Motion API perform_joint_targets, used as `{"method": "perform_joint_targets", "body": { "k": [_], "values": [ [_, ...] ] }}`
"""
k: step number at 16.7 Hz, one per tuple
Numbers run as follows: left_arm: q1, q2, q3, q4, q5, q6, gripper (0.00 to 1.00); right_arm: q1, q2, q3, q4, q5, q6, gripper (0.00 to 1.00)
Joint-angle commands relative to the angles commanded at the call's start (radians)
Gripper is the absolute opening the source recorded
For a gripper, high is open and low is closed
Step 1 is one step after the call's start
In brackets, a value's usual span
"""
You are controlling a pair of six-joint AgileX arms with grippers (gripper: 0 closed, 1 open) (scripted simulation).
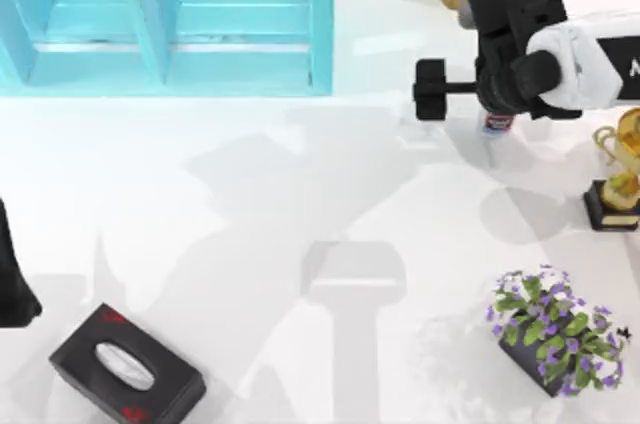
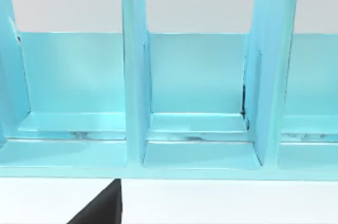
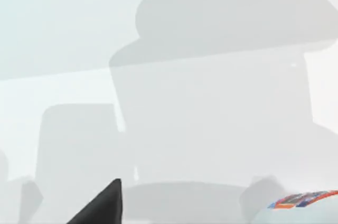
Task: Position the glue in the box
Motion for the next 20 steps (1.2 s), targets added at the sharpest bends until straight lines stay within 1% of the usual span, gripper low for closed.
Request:
{"method": "perform_joint_targets", "body": {
  "k": [6, 14, 20],
  "values": [
    [0.0, 0.0, 0.0, 0.0, 0.0, 0.0, 1.0, -0.044, 0.028, -0.047, 0.086, -0.025, -0.036, 1.0],
    [0.0, 0.0, 0.0, 0.0, 0.0, 0.0, 1.0, -0.04, 0.073, -0.02, 0.083, -0.022, -0.032, 1.0],
    [0.0, 0.0, 0.0, 0.0, 0.0, 0.0, 1.0, -0.04, 0.073, -0.02, 0.083, -0.022, -0.032, 0.55]
  ]
}}
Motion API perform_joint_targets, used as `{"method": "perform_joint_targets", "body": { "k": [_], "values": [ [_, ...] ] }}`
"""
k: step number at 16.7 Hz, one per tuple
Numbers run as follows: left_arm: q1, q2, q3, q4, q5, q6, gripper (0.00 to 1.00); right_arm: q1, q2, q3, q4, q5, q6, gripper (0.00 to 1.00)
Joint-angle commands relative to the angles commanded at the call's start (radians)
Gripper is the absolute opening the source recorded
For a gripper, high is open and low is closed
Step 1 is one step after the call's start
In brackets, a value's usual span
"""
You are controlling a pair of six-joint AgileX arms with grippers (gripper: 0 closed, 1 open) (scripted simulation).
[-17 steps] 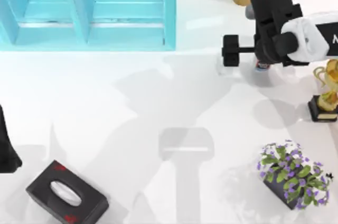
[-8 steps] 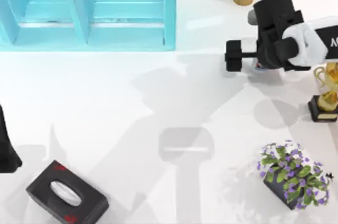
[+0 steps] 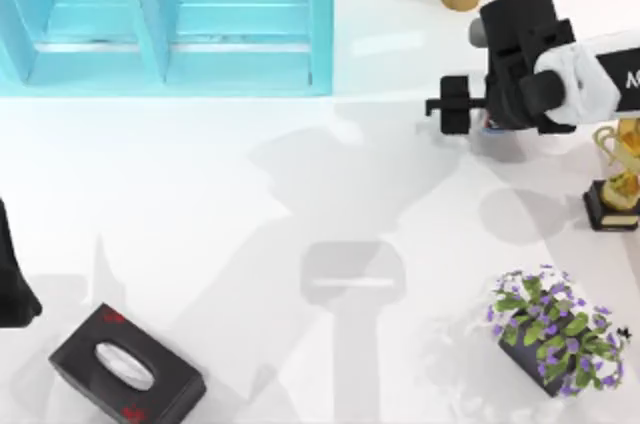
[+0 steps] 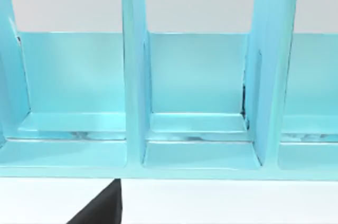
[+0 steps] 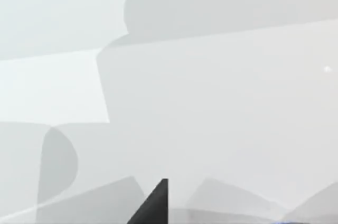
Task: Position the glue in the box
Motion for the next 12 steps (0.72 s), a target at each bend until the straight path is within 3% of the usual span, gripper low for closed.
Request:
{"method": "perform_joint_targets", "body": {
  "k": [7, 12],
  "values": [
    [0.0, 0.0, 0.0, 0.0, 0.0, 0.0, 1.0, 0.0, 0.0, 0.0, 0.0, 0.0, 0.0, 0.02],
    [0.0, 0.0, 0.0, 0.0, 0.0, 0.0, 1.0, 0.0, 0.0, 0.0, 0.0, 0.0, 0.0, 0.0]
  ]
}}
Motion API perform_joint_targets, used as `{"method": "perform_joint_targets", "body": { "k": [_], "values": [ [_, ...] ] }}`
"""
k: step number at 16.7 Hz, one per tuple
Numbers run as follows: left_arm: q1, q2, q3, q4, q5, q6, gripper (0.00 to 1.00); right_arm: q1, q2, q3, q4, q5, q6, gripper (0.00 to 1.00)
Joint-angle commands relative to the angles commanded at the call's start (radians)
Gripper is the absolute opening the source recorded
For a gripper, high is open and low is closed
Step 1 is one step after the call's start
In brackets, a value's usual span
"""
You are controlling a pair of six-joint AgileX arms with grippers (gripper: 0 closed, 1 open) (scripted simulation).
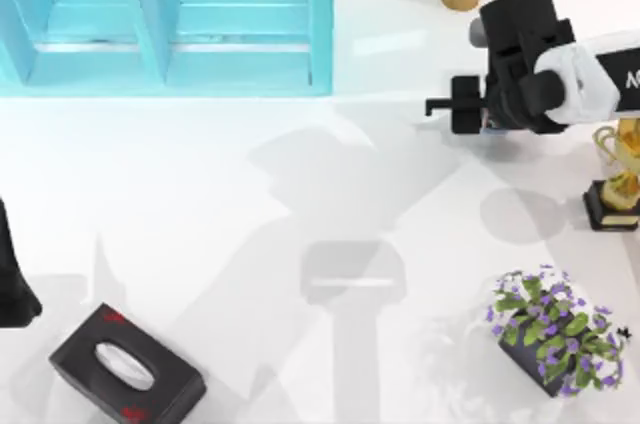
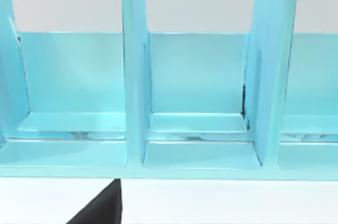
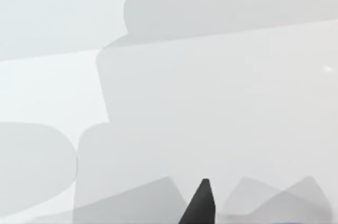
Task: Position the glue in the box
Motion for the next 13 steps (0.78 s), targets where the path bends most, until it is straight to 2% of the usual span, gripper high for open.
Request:
{"method": "perform_joint_targets", "body": {
  "k": [6, 13],
  "values": [
    [0.0, 0.0, 0.0, 0.0, 0.0, 0.0, 1.0, 0.0, -0.011, 0.009, -0.014, 0.001, 0.001, 0.0],
    [0.0, 0.0, 0.0, 0.0, 0.0, 0.0, 1.0, -0.001, -0.092, 0.104, -0.191, -0.001, 0.0, 0.0]
  ]
}}
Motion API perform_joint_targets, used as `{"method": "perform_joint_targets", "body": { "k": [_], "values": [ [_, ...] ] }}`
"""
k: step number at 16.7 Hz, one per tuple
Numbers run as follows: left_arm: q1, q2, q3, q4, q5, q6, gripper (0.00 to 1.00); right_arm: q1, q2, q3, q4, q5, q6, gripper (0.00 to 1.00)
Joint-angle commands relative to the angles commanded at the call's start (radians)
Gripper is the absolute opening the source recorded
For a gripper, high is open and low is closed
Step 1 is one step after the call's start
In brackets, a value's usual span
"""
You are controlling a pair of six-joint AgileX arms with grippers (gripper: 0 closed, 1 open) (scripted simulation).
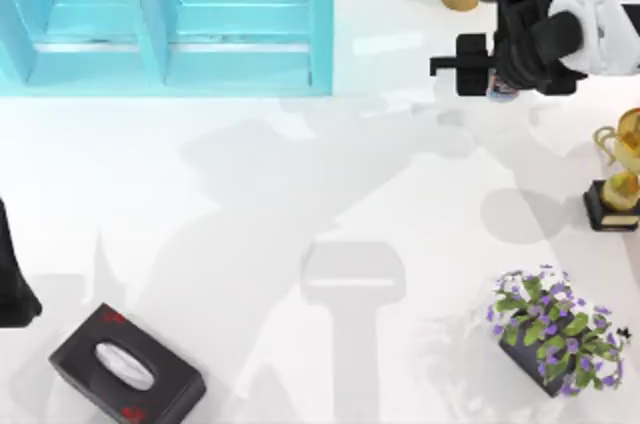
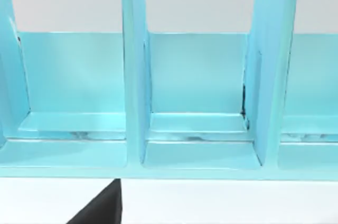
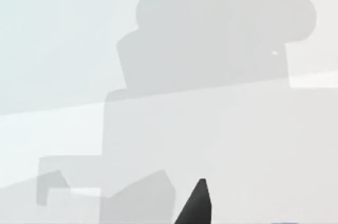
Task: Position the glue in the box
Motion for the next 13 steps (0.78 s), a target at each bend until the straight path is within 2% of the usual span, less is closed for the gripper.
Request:
{"method": "perform_joint_targets", "body": {
  "k": [5, 10, 13],
  "values": [
    [0.0, 0.0, 0.0, 0.0, 0.0, 0.0, 1.0, -0.001, -0.064, 0.072, -0.141, -0.001, -0.001, 0.0],
    [0.0, 0.0, 0.0, 0.0, 0.0, 0.0, 1.0, -0.002, -0.066, 0.072, -0.145, -0.003, -0.001, 0.0],
    [0.0, 0.0, 0.0, 0.0, 0.0, 0.0, 1.0, -0.068, -0.126, 0.02, -0.151, -0.056, -0.059, 0.0]
  ]
}}
